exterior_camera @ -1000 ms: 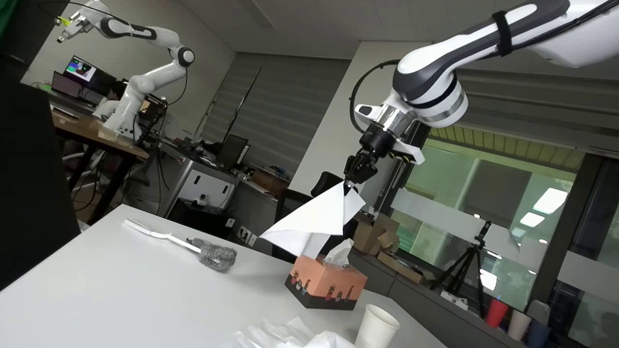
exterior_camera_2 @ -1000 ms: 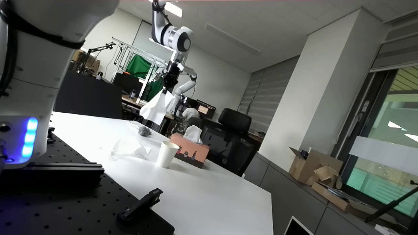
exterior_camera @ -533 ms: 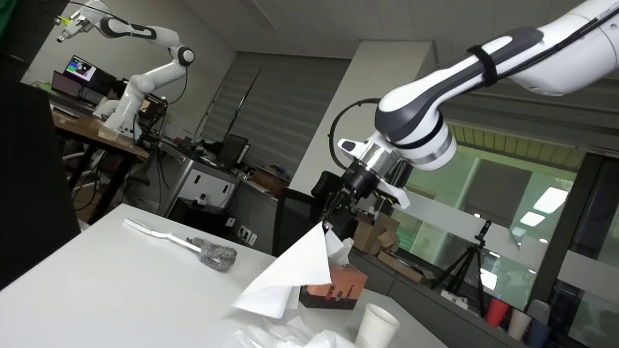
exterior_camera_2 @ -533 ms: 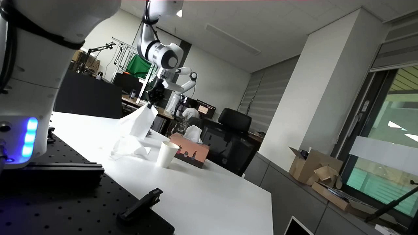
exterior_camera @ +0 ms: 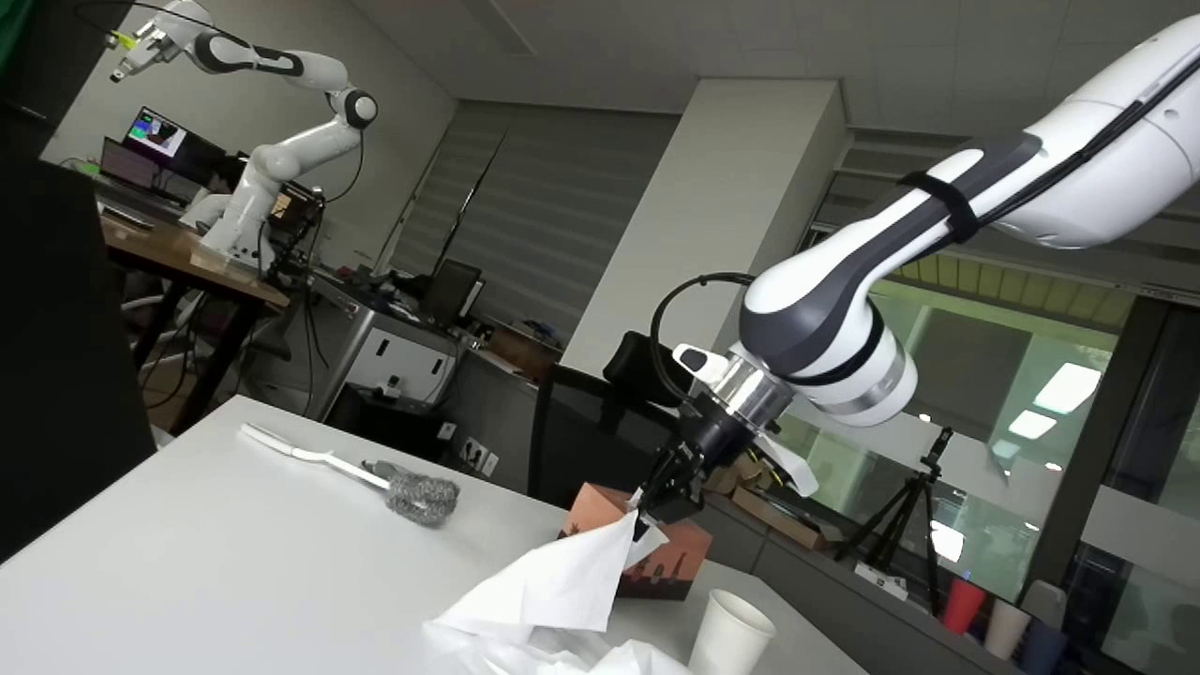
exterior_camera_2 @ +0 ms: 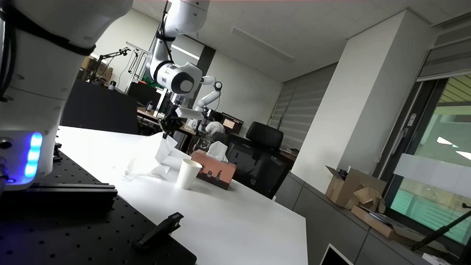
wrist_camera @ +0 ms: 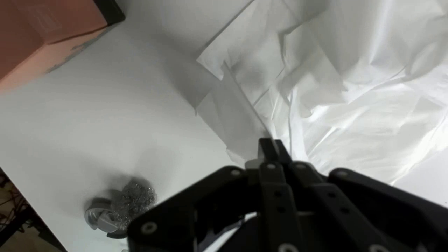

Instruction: Take the wiper from the box and put it on the table

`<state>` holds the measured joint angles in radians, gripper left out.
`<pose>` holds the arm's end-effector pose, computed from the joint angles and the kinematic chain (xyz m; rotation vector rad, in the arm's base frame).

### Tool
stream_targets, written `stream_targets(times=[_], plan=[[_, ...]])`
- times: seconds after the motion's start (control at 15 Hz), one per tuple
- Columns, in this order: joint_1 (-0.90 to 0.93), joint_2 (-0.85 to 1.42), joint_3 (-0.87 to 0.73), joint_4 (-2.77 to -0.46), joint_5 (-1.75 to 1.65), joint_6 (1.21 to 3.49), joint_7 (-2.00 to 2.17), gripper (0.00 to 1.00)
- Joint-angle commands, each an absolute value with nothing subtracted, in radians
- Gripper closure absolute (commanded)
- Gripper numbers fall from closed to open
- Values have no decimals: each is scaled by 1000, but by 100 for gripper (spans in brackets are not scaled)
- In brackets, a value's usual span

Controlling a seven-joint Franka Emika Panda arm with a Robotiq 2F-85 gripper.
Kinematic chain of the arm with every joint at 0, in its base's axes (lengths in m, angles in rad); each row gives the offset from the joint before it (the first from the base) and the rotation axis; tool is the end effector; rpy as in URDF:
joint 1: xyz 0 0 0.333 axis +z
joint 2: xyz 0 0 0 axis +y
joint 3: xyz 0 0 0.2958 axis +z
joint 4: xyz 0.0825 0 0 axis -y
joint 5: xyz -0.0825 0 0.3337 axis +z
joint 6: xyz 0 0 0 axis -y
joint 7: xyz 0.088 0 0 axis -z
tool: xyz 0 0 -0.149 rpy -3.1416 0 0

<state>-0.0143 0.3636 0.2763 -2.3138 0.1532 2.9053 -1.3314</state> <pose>0.5091 0.1325 0.1997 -2.3540 -2.0226 -0.4323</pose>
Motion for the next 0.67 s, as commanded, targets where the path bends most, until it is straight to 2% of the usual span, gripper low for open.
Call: stream_targets(times=[0.0, 0.2, 0.27, 0.33, 0.6], plan=[[-54, 279, 250, -2384, 96, 2894, -1285, 100], [-87, 243, 230, -2395, 73, 2813, -1310, 100], [-87, 233, 217, -2393, 61, 2773, -1312, 74], [-90, 228, 207, -2384, 54, 2729, -1322, 73], [-80, 215, 172, -2336, 41, 2557, -1346, 46]])
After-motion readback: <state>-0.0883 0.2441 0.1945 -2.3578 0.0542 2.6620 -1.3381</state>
